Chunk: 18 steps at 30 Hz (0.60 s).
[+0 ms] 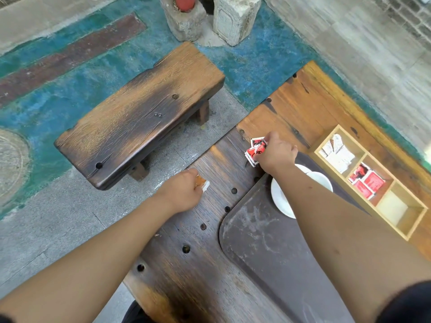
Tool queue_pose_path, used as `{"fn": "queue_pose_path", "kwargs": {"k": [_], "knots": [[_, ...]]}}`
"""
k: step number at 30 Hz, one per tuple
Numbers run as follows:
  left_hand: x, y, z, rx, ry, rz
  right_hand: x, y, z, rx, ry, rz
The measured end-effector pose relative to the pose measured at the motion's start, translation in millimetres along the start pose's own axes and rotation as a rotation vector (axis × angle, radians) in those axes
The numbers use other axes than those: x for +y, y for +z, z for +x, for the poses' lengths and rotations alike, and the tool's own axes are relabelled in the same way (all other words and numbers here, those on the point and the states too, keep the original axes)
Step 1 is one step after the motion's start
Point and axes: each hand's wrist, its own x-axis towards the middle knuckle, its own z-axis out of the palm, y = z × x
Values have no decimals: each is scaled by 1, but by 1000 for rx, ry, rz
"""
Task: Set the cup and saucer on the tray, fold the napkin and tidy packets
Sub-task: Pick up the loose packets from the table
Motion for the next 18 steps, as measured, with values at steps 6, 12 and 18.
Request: {"fn": "queue_pose_path", "kwargs": {"k": [6,12,18], "knots": [[26,-17,9,-1,-14,-115,-4,-7,-12,-23,-188,-6],[81,-39,33,61,-19,-205,24,-36,-37,23,-371,93],[155,-44,66,42,148,-261,92,-79,-47,165,-262,426]]}}
